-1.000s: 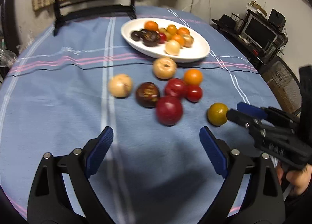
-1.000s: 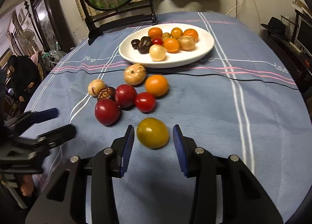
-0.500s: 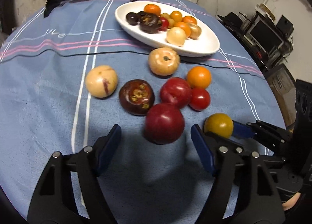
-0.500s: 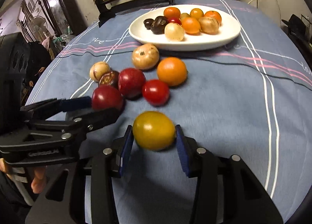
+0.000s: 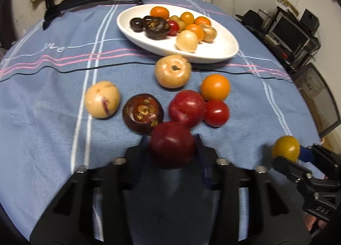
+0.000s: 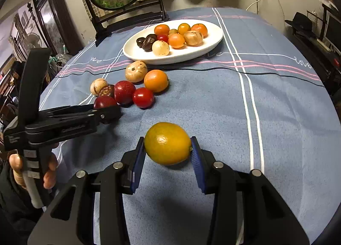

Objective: Organize fruits
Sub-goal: 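Grasp the yellow-green fruit with the right tool while the left tool grasps a red plum, then carry the yellow-green fruit and red plum onto the white plate and release both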

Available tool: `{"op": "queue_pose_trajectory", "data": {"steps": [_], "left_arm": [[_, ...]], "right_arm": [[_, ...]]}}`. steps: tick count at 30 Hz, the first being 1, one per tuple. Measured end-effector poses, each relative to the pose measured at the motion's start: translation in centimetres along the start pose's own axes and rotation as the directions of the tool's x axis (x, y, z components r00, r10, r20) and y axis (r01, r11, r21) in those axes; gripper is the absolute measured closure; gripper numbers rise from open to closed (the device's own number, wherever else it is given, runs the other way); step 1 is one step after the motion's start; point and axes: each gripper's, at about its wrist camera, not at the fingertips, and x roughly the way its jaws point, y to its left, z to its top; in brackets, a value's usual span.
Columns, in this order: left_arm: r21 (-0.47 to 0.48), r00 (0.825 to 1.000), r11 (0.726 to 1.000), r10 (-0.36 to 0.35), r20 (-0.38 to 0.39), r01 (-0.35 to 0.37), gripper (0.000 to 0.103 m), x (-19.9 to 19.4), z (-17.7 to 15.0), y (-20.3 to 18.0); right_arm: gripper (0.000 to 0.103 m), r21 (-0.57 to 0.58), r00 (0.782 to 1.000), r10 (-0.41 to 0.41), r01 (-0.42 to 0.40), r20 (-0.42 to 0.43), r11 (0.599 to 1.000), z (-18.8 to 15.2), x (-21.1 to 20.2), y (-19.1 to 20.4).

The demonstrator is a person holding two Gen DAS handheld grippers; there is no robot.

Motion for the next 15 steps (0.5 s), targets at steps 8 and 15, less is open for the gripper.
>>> {"op": "queue_pose_trajectory", "data": {"steps": [8, 15], "left_arm": [[-0.029, 0.996, 0.998, -0.055, 0.069, 0.058, 0.062, -3.4, -0.7, 0.2], [-0.027, 0.991, 0.995, -0.091, 0.096, 0.094, 0.062, -6.1, -1.1, 0.5]], "right_arm": [[0.061, -0.017, 1.000, 0.019, -0.019, 0.022, 1.000, 0.5, -0.9, 1.2], [0.061, -0.034, 0.999, 0.010, -0.008, 0.034, 0.999, 1.7, -1.1, 2.1]]}}
